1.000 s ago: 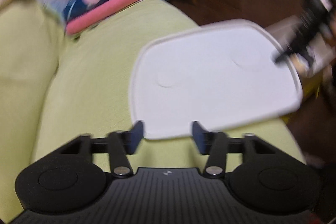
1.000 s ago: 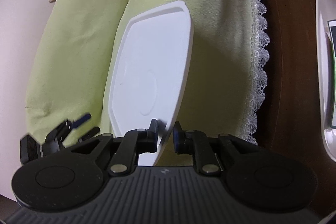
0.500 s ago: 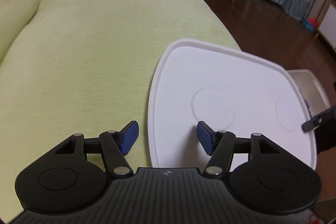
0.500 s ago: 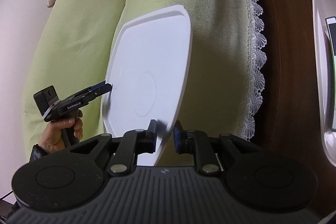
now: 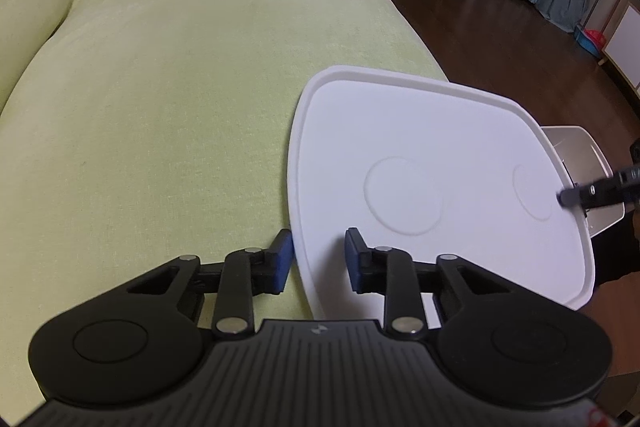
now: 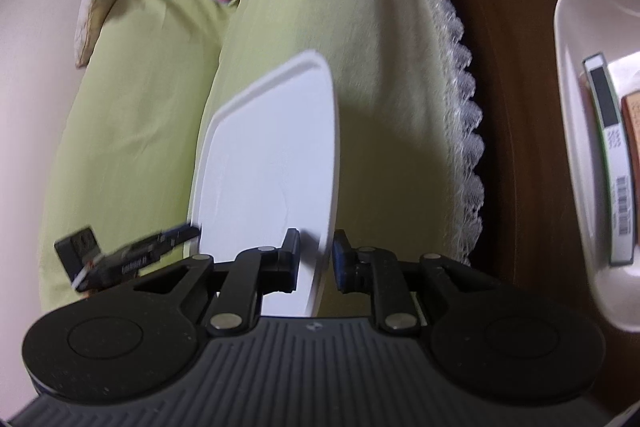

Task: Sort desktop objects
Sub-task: 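Close the left gripper on the lid edge opposite the right gripper, then lift the white lid off the sofa with both grippers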

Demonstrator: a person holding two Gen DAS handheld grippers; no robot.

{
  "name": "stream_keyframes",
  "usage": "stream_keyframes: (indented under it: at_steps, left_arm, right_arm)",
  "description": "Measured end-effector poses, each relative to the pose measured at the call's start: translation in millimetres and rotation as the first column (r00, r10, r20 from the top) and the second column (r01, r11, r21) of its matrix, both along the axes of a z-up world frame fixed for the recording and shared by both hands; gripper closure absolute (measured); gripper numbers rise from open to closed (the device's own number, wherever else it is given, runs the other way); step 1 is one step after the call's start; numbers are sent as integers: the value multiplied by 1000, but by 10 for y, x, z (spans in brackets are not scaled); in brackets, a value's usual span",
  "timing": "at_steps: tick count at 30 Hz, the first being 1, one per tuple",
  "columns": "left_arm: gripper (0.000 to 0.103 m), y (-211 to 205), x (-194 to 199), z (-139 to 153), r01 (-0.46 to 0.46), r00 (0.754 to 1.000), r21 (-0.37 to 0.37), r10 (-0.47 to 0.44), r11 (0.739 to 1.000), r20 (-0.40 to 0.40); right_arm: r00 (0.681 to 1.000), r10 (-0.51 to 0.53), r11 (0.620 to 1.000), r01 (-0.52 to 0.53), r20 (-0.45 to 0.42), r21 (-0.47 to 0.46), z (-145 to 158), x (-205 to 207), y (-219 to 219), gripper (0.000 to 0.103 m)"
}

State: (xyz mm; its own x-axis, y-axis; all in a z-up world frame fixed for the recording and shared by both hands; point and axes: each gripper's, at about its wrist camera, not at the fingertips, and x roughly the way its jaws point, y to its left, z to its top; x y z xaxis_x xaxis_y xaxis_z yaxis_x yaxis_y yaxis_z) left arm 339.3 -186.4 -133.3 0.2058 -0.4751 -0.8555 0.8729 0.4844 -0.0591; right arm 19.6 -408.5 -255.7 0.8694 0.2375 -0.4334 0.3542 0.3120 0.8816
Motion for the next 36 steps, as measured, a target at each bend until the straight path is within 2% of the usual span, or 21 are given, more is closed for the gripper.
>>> stream_keyframes:
  at_steps: [6, 13, 18, 21, 28, 32, 36]
  left_arm:
    - [73, 11, -18, 26, -2, 1000, 9, 2, 1000, -12]
    - [73, -25, 69, 39, -12, 998, 12, 13, 1000, -66]
    - [61, -45, 86, 20, -18, 994, -7, 17, 1000, -109]
    - [60, -73, 61, 24, -40, 993, 3, 40, 999, -112]
    - [72, -48, 22, 42, -58, 991, -10, 57, 998, -120]
    - [73, -49, -111, 46, -41, 993, 1, 41, 999, -111]
    - [73, -45, -295, 61, -22, 994, 0, 22, 1000, -112]
  right_arm:
    - [998, -65, 998, 65, -17, 15, -54, 35, -197, 86]
    - [999, -46, 999, 46, -11, 0, -54, 110, -256, 89]
    - [999, -44, 999, 44, 0, 19, -92, 94, -260, 89]
    - [999, -45, 998, 44, 4, 39, -123, 58, -250, 88]
    - [999, -44, 996, 44, 2, 82, -202, -62, -149, 86]
    - [999, -48, 994, 49, -10, 98, -183, -135, -171, 87]
    - [999, -48, 996, 49, -11, 75, -56, -303, -203, 87]
